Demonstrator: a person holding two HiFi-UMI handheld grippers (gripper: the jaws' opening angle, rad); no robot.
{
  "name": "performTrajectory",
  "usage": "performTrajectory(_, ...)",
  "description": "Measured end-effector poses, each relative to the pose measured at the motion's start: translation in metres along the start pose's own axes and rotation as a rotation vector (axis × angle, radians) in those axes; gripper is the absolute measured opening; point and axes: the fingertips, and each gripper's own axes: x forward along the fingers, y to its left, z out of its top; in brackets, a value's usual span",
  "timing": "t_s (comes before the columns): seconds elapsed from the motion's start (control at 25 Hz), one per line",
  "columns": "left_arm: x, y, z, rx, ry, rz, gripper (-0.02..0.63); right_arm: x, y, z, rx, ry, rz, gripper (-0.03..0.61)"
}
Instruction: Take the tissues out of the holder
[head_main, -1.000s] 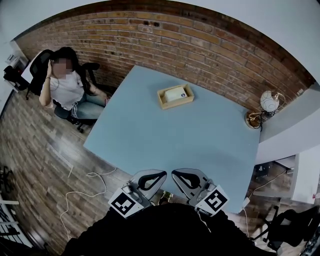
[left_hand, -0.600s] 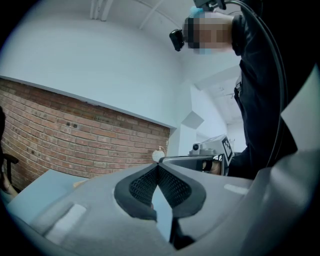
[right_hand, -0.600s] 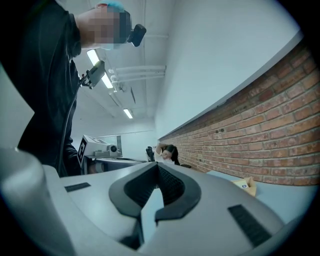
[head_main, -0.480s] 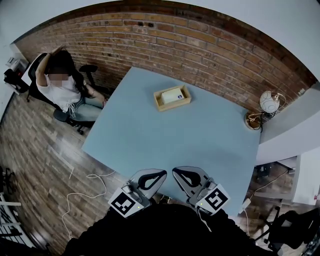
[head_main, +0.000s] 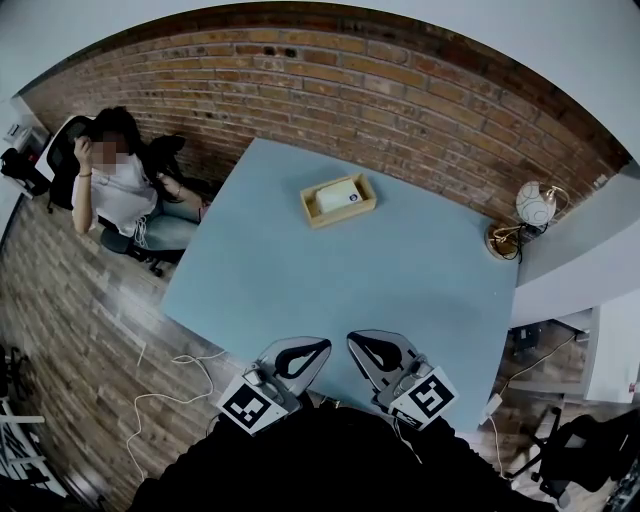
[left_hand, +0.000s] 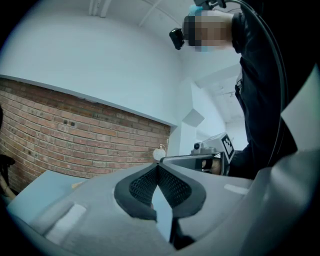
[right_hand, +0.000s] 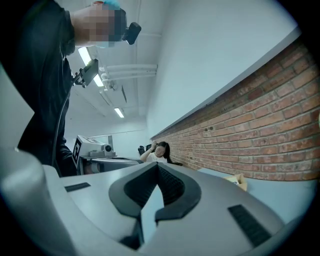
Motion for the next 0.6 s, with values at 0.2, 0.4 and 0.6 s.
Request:
performTrajectory(0.2,0.003,0.025,-0.002,-0.005,-0.010,-0.034,-0.006,0.021,-0.014,-0.007,0.008,0.020,-0.047,0.005)
performTrajectory(0.4,0.008,0.055,-0.002,-0.012,-0.008,-0.079,-0.006,0.043,-0.032,-0.014,0.044,0.037,-0.108,0.005)
performTrajectory(0.6,0.015,0.086,-0.004,-0.018,-0.004,-0.118,-0.006,0.066,-0.052,-0.017,0.052,0.058,-0.157,0.005)
